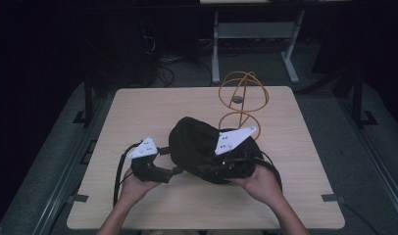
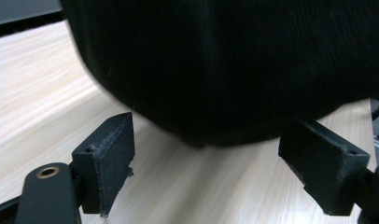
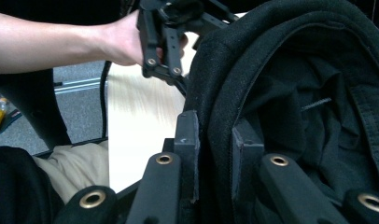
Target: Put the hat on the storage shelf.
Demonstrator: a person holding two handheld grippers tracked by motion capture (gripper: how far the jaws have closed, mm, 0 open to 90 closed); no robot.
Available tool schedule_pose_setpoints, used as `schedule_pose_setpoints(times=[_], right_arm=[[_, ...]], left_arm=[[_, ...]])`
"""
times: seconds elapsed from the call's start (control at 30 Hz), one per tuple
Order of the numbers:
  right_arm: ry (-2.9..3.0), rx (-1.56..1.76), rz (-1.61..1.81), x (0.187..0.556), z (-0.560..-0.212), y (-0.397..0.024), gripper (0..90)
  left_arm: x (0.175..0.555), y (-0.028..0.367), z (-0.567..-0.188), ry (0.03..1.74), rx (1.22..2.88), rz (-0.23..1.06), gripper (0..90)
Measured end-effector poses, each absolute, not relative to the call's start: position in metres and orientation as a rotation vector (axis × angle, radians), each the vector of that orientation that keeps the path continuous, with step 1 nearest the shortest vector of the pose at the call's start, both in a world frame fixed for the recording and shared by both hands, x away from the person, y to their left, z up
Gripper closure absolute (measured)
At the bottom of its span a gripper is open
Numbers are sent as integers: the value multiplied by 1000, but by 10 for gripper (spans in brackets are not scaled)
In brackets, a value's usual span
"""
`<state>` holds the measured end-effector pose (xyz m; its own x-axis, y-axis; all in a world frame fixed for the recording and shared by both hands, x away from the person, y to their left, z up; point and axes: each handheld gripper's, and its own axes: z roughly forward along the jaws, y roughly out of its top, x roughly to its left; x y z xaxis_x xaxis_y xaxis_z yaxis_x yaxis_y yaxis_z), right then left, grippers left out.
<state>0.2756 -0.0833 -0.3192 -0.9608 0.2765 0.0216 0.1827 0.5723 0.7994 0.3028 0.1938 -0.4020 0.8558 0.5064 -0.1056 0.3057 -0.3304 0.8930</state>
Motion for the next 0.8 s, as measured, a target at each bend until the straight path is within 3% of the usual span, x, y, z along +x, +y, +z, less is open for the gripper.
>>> schedule_pose_setpoints(times=[0.23,0.37,0.5,0.63,0.8], right_arm=[[2708,370,1362,272,-317,-83,762],[2704,358,1369,272,-317,-83,763],[2699,357,1415,271,-314,-86,763],[2688,361,1449,271,-312,-89,763],[2672,361,1495,272,-310,-93,761]], left_arm=[[309,183,-403,546,1942,177,386],[308,181,-402,512,1918,179,615],[308,184,-397,492,1889,182,757],[307,189,-390,490,1848,181,836],[303,192,-380,480,1858,208,855]])
